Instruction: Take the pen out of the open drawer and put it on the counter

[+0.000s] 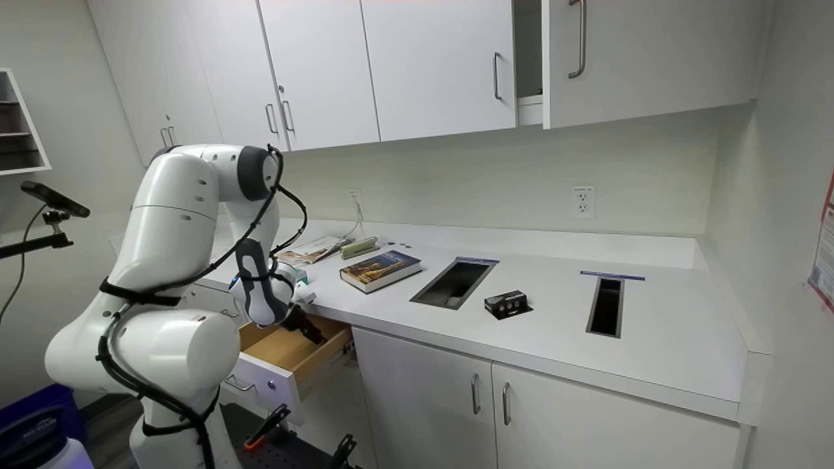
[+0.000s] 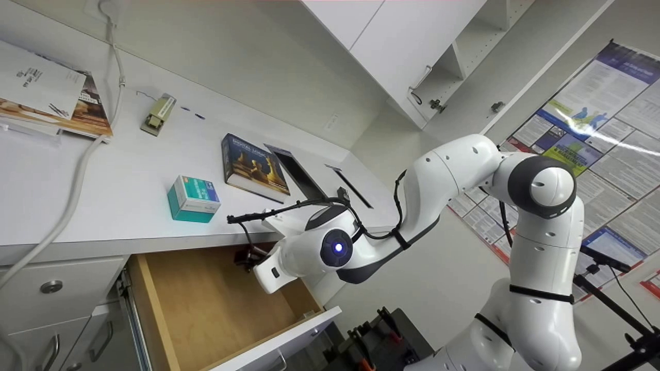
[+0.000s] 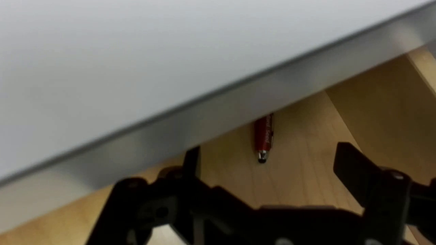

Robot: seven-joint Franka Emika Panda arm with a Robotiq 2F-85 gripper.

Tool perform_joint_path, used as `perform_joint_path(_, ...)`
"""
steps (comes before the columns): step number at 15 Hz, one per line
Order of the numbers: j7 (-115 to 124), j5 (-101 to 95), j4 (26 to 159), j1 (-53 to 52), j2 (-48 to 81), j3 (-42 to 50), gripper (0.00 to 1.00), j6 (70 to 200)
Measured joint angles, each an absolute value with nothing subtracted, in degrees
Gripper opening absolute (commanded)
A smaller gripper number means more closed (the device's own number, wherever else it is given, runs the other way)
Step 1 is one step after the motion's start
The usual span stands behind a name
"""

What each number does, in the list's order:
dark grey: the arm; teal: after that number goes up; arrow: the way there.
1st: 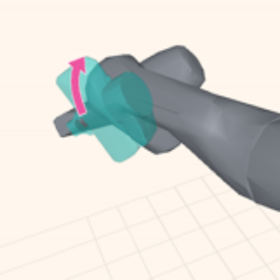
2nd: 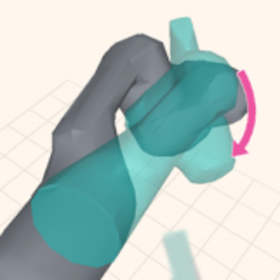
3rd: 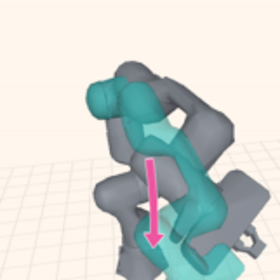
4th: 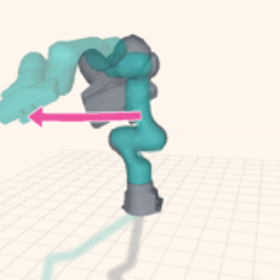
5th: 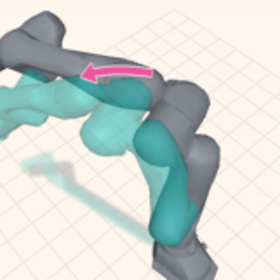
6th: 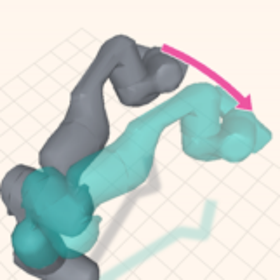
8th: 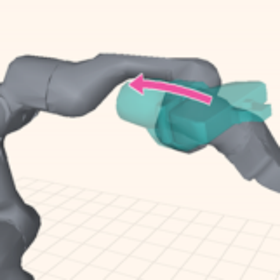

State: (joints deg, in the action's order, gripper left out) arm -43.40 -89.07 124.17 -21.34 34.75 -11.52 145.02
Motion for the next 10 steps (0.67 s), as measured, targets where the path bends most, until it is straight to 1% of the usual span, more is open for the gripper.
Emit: perform_joint_path(10, -43.3, -89.1, 121.8, -20.1, 37.6, -11.5, 1.00, 143.6)
